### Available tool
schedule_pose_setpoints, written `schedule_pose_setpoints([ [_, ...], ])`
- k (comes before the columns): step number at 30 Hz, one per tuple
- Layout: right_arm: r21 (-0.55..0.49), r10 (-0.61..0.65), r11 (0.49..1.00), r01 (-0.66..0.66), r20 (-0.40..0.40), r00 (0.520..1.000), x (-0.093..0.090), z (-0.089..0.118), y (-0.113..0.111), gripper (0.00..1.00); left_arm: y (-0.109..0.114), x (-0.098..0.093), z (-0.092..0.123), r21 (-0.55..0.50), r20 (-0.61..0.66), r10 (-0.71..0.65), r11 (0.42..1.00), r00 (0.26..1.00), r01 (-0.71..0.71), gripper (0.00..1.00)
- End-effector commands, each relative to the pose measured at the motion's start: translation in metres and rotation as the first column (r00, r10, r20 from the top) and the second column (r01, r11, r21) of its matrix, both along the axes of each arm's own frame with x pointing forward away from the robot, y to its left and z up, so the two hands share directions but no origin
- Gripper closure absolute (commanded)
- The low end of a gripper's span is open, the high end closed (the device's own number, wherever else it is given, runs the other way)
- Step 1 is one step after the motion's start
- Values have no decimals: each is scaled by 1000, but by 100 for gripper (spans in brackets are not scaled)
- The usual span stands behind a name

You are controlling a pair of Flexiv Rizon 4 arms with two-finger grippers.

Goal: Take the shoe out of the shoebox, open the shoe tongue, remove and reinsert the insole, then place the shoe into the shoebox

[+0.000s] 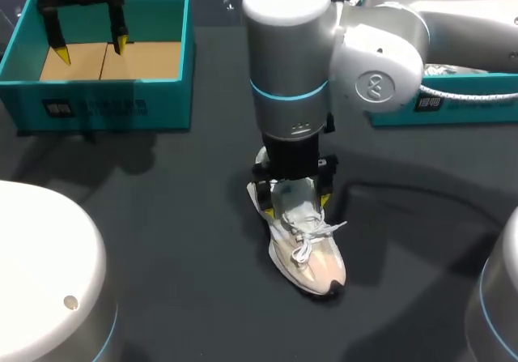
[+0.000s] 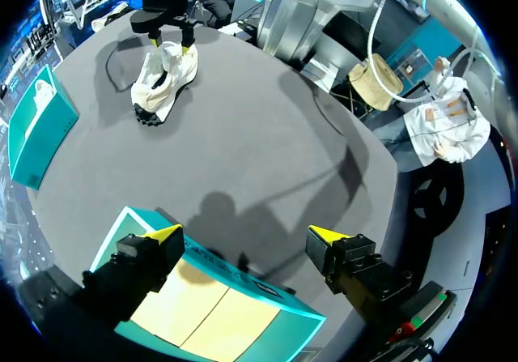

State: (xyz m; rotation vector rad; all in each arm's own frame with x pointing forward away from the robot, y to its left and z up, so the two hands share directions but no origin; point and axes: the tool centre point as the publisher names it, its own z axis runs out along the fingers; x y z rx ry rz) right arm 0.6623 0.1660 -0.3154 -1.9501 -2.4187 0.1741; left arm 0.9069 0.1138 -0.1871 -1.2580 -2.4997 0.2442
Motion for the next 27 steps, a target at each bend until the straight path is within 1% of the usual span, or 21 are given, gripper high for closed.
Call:
schedule_pose_setpoints([
  [1,4,3,1000,-3,25,1000,-16,7,-7,7,1,-1,1,1,2,-1,1000,1000,1,0],
  [4,-6,26,1000,-25,24,999,-27,9,-13,7,1,-1,1,1,2,-1,1000,1000,1,0],
  [7,-2,25,1000,-25,31,999,-44,14,-22,9,1,-1,1,1,2,-1,1000,1000,1,0],
  [10,-7,25,1000,-25,34,999,-62,18,-30,16,1,-1,1,1,2,-1,1000,1000,1,0],
  [11,-8,25,1000,-24,32,999,-65,18,-32,22,1,-1,1,1,2,-1,1000,1000,1,0],
  [12,-9,25,1000,-24,31,999,-71,19,-35,36,1,-1,1,1,2,-1,1000,1000,1,0],
  [13,-11,27,1000,-27,30,999,-74,20,-37,39,1,-1,1,1,2,-1,1000,1000,1,0],
  [14,-13,31,999,-31,30,999,-78,21,-40,47,1,-1,1,1,2,-1,1000,1000,1,0],
  [15,-16,35,999,-34,33,999,-80,23,-42,52,1,-1,1,1,2,-1,1000,1000,1,0],
  [18,-19,44,999,-43,53,998,-85,26,-47,57,1,-1,1,1,2,-1,1000,1000,1,0],
  [19,-19,51,999,-50,60,997,-86,27,-49,61,1,-1,1,1,2,-1,1000,1000,1,0],
  [21,-17,73,997,-72,69,995,-85,27,-52,63,1,-1,1,1,2,-1,1000,1000,1,0],
  [24,-14,108,994,-107,71,992,-80,26,-54,67,1,-1,1,1,2,-1,1000,1000,1,0],
  [27,-12,152,988,-151,87,985,-71,27,-51,70,1,-1,1,1,2,-1,1000,1000,1,0],
])
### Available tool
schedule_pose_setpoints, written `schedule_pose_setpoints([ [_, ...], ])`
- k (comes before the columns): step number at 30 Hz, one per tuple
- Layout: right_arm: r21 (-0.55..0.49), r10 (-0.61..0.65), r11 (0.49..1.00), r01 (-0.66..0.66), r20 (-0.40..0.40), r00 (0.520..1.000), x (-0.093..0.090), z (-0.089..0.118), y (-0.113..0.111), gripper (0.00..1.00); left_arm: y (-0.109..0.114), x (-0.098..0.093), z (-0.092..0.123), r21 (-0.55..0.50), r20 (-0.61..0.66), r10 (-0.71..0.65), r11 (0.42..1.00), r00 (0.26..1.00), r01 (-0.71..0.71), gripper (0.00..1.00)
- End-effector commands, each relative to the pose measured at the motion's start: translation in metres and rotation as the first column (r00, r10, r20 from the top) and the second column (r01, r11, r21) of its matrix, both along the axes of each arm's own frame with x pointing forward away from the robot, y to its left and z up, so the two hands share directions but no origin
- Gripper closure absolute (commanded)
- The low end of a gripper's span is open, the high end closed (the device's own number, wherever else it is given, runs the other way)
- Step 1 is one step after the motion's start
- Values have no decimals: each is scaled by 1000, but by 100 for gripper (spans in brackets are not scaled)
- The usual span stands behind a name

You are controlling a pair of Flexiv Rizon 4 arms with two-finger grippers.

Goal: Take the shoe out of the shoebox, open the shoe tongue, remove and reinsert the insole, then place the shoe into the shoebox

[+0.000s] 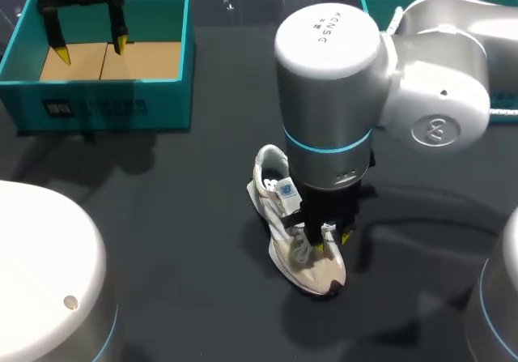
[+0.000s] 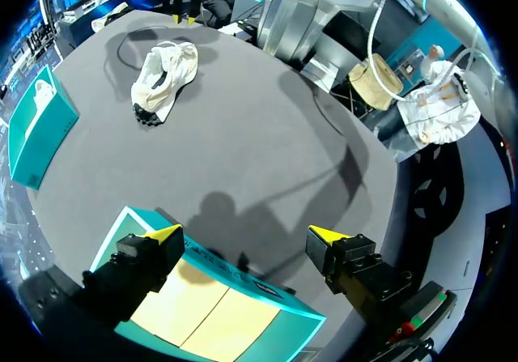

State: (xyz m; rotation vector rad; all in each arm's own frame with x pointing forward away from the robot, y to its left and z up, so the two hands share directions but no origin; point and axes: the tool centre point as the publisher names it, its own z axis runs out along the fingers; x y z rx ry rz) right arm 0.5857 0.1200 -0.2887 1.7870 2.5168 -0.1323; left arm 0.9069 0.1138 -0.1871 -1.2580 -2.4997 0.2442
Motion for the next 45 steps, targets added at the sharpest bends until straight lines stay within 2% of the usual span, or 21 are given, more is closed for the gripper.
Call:
schedule_pose_setpoints([
  [1,20,40,999,-41,17,999,8,1,-4,71,1,-1,1,1,2,-1,1000,1000,1,0],
  [10,34,140,989,-142,60,988,32,0,1,71,1,-1,1,1,2,-1,1000,1000,1,0],
  [22,77,222,971,-227,69,973,76,-12,22,69,1,-1,1,1,2,-1,1000,1000,1,0],
  [35,130,228,963,-234,61,972,96,-37,27,71,1,-1,1,1,2,-1,1000,1000,1,0],
  [41,173,226,958,-227,29,974,117,-63,29,71,1,-1,1,1,2,-1,1000,1000,1,0],
  [43,182,218,959,-218,22,976,118,-64,30,73,1,-1,1,1,2,-1,1000,1000,1,0],
  [45,175,217,960,-221,38,975,116,-56,34,74,1,-1,1,1,2,-1,1000,1000,1,0],
])
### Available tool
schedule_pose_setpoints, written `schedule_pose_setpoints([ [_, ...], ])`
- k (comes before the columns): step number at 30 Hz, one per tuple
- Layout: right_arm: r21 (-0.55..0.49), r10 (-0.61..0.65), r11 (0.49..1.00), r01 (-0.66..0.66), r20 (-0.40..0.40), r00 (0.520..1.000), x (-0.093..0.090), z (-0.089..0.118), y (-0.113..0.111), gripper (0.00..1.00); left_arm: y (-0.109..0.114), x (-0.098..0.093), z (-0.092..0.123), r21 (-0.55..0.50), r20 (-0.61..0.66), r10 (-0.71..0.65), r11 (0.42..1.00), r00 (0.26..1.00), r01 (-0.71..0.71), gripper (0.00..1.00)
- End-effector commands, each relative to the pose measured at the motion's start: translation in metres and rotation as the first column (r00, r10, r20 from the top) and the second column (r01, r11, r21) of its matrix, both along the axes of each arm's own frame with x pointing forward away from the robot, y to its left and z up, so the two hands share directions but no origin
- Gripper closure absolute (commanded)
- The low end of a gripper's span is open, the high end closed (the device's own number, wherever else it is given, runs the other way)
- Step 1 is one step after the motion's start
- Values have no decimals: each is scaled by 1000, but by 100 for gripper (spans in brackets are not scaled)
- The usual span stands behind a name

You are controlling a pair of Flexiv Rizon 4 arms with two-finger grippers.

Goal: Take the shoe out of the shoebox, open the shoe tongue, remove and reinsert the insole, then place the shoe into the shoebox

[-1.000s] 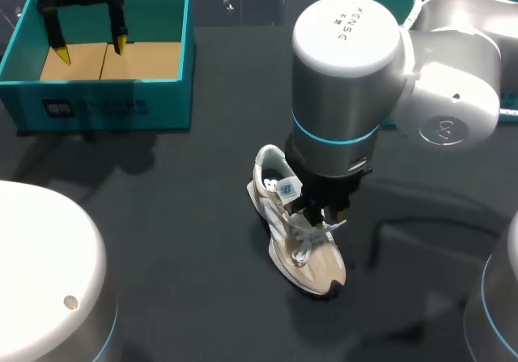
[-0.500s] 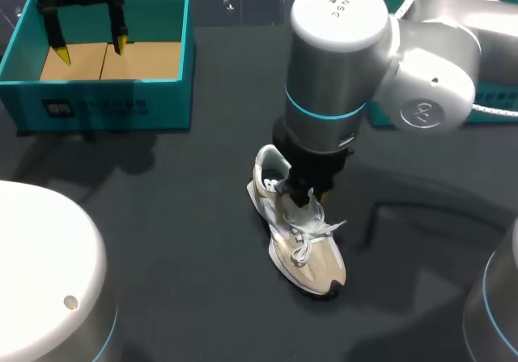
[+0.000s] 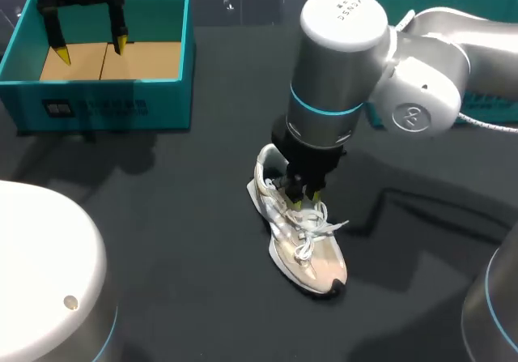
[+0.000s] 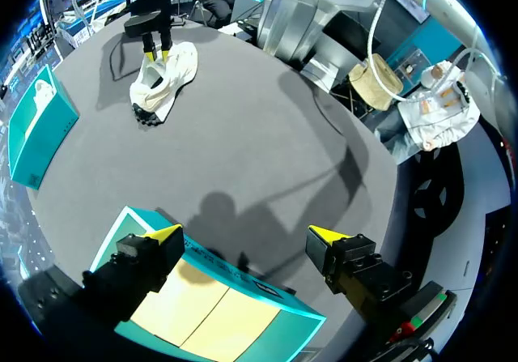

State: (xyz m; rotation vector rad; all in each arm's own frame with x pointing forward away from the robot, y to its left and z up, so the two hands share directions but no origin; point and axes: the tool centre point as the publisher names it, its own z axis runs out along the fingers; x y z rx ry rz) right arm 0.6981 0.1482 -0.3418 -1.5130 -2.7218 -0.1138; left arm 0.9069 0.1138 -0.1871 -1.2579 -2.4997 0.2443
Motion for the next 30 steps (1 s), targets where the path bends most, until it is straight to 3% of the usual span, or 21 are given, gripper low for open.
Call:
schedule_pose_setpoints([
  [1,-3,1,1000,-1,12,1000,2,2,7,74,1,-1,1,1,2,-1,1000,1000,1,0],
  [9,-64,33,998,-29,70,997,0,25,17,73,1,-1,1,1,2,-1,1000,1000,1,0],
  [19,-27,46,999,-45,27,999,25,-3,9,72,1,-1,1,1,2,-1,1000,1000,1,0],
  [23,-19,57,998,-57,15,998,26,-6,11,72,1,-1,1,1,2,-1,1000,1000,1,0],
  [30,-55,147,988,-144,53,988,12,30,15,63,1,-1,1,1,2,-1,1000,1000,1,0],
])
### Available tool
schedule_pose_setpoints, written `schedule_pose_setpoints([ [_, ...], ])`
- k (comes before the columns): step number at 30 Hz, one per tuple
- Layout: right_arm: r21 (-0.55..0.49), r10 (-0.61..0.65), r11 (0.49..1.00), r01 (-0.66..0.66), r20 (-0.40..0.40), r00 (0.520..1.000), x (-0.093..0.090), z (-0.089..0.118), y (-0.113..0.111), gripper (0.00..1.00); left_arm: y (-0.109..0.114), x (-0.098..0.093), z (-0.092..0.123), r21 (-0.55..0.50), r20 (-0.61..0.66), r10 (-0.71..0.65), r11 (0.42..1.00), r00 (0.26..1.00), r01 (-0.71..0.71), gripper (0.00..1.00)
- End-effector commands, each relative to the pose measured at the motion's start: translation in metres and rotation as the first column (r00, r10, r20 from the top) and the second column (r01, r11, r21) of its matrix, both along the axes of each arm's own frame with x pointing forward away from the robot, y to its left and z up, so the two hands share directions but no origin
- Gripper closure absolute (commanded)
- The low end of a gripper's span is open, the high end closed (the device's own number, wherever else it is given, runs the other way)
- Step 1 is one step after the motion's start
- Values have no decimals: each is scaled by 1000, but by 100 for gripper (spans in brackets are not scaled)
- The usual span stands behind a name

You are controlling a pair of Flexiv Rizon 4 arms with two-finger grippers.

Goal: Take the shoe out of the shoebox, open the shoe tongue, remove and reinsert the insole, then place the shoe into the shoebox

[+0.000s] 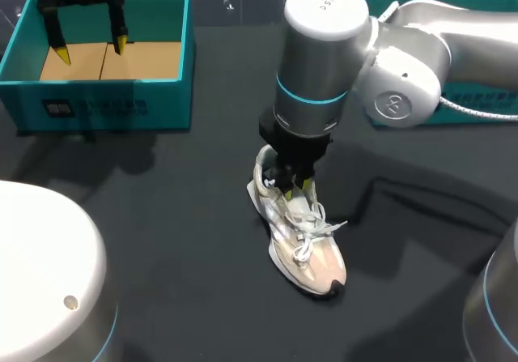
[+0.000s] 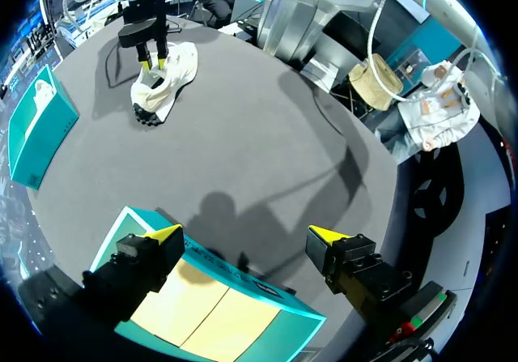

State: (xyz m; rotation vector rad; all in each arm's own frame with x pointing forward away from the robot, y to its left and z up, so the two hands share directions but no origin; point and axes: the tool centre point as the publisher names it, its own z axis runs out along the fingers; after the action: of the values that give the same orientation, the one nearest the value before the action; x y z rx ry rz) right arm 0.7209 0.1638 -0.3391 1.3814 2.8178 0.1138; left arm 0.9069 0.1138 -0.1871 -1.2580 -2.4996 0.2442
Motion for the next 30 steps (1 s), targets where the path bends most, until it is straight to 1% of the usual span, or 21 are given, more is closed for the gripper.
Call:
schedule_pose_setpoints([
  [1,-47,71,996,-69,35,997,-12,34,1,61,1,-1,1,1,2,-1,1000,1000,1,0],
  [3,-87,156,985,-152,42,987,-13,46,2,57,1,-1,1,1,2,-1,1000,1000,1,0],
  [6,-93,285,956,-278,67,956,-12,63,1,54,1,-1,1,1,2,-1,1000,1000,1,0],
  [7,-97,343,937,-335,74,936,-11,69,1,53,1,-1,1,1,2,-1,1000,1000,1,0],
  [8,-99,424,904,-417,75,902,-10,73,2,51,1,-1,1,1,2,-1,1000,1000,1,0],
  [9,-108,507,860,-498,76,859,-9,77,3,23,1,-1,1,1,2,-1,1000,1000,1,0],
  [10,-103,578,815,-570,70,813,-8,80,5,0,1,-1,1,1,2,-1,1000,1000,1,0],
  [11,-101,611,790,-604,57,789,-7,83,5,0,1,-1,1,1,2,-1,1000,1000,1,0],
  [21,-101,611,790,-604,57,789,-7,83,5,0,1,-1,1,1,2,-1,1000,1000,1,0],
  [22,-88,680,733,-674,71,730,-5,79,12,0,1,-1,1,1,2,-1,1000,1000,1,0],
  [23,-100,705,709,-699,67,706,-2,77,17,0,1,-1,1,1,2,-1,1000,1000,1,0],
  [24,-110,720,693,-713,51,692,1,75,22,0,1,-1,1,1,2,-1,1000,1000,1,0],
  [25,-122,756,654,-746,61,652,2,76,28,0,1,-1,1,1,2,-1,1000,1000,1,0],
  [26,-137,772,635,-760,79,631,3,78,32,0,1,-1,1,1,2,-1,1000,1000,1,0],
  [27,-144,776,629,-764,76,626,4,79,34,0,1,-1,1,1,2,-1,1000,1000,1,0],
  [28,-162,791,610,-776,69,608,6,80,36,0,1,-1,1,1,2,-1,1000,1000,1,0],
  [30,-193,815,578,-793,85,574,10,82,39,0,1,-1,1,1,2,-1,1000,1000,1,0],
])
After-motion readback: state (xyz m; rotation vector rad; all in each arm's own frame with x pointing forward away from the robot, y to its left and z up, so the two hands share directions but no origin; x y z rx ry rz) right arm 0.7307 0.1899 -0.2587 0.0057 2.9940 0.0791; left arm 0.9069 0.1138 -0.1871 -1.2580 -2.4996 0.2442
